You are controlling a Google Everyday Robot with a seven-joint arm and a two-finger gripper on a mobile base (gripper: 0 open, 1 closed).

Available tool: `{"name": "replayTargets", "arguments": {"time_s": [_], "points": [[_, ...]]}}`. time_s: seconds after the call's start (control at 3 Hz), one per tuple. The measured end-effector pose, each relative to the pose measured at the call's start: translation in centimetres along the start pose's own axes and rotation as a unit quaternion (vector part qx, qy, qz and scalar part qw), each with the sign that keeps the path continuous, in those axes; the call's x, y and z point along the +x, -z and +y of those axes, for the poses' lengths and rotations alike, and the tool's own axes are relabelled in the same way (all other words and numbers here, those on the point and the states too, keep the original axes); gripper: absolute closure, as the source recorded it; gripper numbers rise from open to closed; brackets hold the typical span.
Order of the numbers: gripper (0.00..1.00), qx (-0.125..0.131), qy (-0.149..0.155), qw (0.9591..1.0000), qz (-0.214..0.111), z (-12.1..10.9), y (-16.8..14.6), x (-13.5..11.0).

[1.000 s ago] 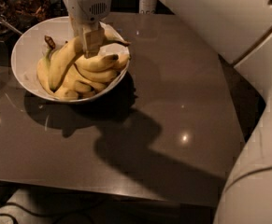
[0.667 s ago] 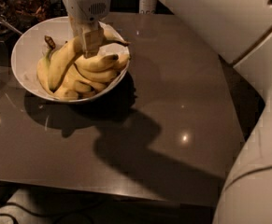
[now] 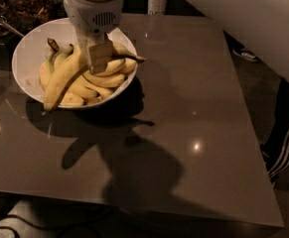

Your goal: Pick banana from white bowl

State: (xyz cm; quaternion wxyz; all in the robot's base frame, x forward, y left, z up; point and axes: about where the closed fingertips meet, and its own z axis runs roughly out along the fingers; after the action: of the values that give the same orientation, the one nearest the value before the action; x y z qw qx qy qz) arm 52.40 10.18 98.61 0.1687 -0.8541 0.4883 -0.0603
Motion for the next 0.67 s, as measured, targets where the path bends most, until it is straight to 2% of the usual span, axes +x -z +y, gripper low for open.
{"name": "replayTargets", "arguments": {"time_s": [0.67], "points": [[1.0,-0.003,-0.06,0.9982,0.001,5.3,2.8,-2.5]]}}
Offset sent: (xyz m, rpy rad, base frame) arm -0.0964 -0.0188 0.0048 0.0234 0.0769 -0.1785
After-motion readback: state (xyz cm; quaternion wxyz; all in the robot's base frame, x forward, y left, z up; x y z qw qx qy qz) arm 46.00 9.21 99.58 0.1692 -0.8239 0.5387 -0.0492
